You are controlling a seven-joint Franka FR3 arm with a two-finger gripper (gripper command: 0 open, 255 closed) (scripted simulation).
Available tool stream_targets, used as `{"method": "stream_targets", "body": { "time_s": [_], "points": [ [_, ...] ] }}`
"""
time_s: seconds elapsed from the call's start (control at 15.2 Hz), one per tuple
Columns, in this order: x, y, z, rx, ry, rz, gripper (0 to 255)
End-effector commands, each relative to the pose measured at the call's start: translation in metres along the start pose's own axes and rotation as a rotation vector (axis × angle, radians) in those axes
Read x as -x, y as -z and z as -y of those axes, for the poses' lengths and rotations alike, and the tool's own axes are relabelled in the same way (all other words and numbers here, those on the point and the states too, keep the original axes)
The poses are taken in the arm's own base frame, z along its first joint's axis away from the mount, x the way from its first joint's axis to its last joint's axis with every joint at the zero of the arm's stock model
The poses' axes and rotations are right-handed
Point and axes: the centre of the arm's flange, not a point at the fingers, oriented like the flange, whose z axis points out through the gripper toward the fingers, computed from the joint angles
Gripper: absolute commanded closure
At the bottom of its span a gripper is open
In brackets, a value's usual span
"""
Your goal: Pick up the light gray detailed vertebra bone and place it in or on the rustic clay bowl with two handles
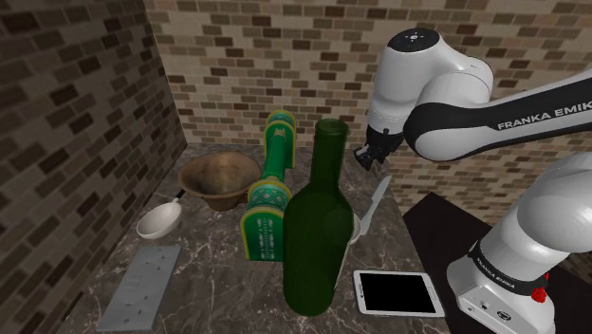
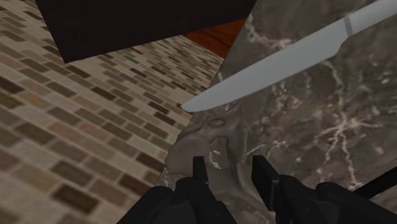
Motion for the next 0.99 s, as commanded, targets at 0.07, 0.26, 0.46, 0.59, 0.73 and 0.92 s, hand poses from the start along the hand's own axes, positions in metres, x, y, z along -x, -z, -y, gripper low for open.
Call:
{"method": "stream_targets", "body": {
  "time_s": [0.07, 0.26, 0.46, 0.59, 0.73, 0.92],
  "points": [
    [0.004, -0.006, -0.001, 0.004, -0.001, 0.013, 255],
    [0.0, 0.009, -0.005, 0.004, -0.001, 0.013, 255],
    [-0.004, 0.024, -0.009, 0.004, -0.001, 0.013, 255],
    [-0.006, 0.034, -0.012, 0.004, -0.001, 0.013, 255],
    [-0.008, 0.044, -0.015, 0.004, -0.001, 0.013, 255],
    [-0.012, 0.059, -0.019, 0.004, -0.001, 0.013, 255]
  ]
}}
